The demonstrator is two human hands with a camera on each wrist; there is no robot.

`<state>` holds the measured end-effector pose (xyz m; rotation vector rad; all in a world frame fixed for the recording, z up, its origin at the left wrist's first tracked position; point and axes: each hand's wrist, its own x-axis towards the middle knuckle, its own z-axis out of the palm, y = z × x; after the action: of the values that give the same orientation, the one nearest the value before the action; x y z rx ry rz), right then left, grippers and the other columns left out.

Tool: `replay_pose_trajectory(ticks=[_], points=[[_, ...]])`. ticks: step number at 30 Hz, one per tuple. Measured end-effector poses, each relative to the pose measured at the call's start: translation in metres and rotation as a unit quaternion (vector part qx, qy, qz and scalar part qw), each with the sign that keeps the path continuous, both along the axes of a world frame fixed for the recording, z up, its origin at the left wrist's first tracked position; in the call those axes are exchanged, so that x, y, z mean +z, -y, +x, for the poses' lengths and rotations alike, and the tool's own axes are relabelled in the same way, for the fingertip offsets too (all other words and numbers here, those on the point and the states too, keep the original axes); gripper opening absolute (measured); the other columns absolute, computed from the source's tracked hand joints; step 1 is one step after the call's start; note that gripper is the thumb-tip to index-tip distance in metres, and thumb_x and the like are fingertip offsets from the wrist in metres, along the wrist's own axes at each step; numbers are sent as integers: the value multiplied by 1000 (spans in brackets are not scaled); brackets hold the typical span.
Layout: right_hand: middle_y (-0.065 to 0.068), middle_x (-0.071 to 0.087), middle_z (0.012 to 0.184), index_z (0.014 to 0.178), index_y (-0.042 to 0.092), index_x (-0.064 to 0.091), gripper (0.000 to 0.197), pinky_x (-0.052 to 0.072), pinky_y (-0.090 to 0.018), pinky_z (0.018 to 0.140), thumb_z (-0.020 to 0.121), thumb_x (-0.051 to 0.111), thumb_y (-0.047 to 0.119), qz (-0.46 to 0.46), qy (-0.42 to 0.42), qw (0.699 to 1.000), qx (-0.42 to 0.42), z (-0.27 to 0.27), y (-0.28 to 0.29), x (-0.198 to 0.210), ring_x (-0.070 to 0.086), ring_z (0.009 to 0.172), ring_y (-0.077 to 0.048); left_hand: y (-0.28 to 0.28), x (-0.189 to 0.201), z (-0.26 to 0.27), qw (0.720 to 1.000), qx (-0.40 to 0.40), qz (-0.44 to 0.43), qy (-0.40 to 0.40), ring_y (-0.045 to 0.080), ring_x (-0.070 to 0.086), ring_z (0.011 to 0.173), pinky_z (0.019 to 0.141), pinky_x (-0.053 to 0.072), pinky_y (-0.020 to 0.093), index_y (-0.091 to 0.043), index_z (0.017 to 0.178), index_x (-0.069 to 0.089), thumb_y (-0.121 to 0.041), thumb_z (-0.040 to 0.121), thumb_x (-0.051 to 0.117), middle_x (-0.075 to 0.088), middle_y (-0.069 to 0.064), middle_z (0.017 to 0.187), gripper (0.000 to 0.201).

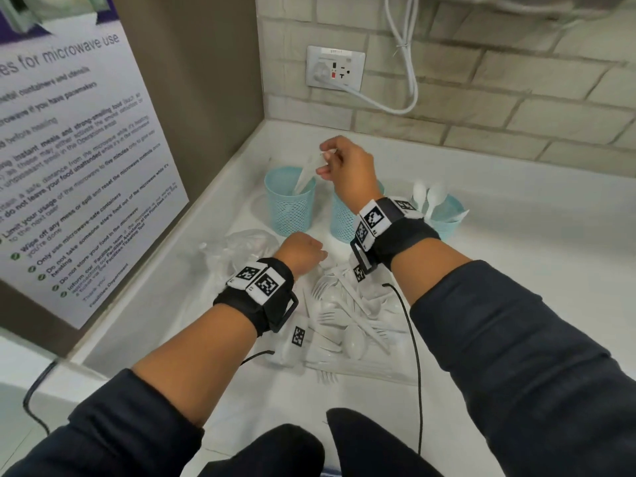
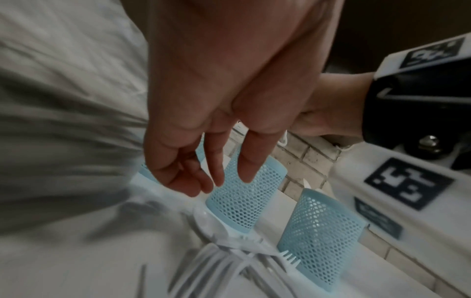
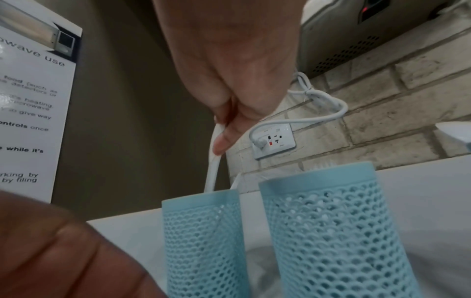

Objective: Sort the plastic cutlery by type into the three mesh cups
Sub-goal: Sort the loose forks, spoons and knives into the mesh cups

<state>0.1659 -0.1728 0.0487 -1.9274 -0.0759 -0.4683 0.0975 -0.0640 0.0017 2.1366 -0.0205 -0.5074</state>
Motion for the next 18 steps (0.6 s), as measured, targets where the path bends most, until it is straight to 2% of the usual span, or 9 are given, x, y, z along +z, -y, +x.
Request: replay_pose_trajectory(ticks=[2,4,5,8,10,11,13,15,18], points=[[-20,57,87,111,0,59,29,54,-20,68,92,39,-7,-7,-36,999,30,-2,1,-1,60,63,-15,1,4,0,998,-33,62,1,19,49,105,74,42,17,-8,92,59,-15,93,52,57,6,101,10],[-13,56,95,118,3,57,30,54,-21,70,93,41,-4,-6,-52,998,38,-6,7,2,63,68,-21,1,6,-1,989,-67,135,14,23,41,129,101,35,27,-2,130,49,-19,95,49,44,10,139,39],[-10,55,98,118,5,57,31,54,-22,68,92,42,-3,-6,-53,998,32,-8,12,6,64,68,-21,2,5,0,984,-79,159,12,23,36,134,107,30,27,-3,137,42,-21,95,48,37,10,146,45],[-6,59,92,103,6,62,27,51,-21,54,89,41,-5,-26,-83,996,17,-19,36,21,62,54,-9,5,1,0,973,-109,205,14,24,32,137,110,27,29,-7,141,35,-25,95,48,33,9,149,51],[-3,65,82,90,9,64,22,47,-17,47,87,48,-5,-64,-180,980,61,-29,57,33,59,47,-1,6,-1,-1,964,-125,234,3,27,34,135,110,29,34,-10,140,34,-28,94,49,35,11,147,53],[0,68,79,88,10,66,17,47,-16,48,87,54,-2,-102,-249,958,96,-35,65,37,60,48,-1,6,-1,-2,959,-134,249,3,28,35,134,110,30,35,-12,141,33,-31,93,50,35,12,146,55],[1,70,85,97,10,69,14,52,-16,56,86,61,4,-190,-374,896,147,-47,78,38,64,58,-5,4,0,-4,947,-166,275,7,30,36,132,108,32,37,-15,142,29,-40,90,54,32,14,145,63],[-5,68,103,110,9,66,24,55,-24,70,87,59,2,-261,-439,846,151,-55,85,27,67,71,-13,1,3,-8,932,-208,298,8,31,34,133,108,32,39,-19,144,24,-51,83,59,28,15,146,77],[-7,53,133,128,13,56,42,52,-38,89,89,53,-4,-317,-448,822,149,-60,84,2,67,88,-22,-1,6,-24,886,-302,351,24,33,24,137,110,29,46,-23,148,10,-64,69,67,19,13,149,106]])
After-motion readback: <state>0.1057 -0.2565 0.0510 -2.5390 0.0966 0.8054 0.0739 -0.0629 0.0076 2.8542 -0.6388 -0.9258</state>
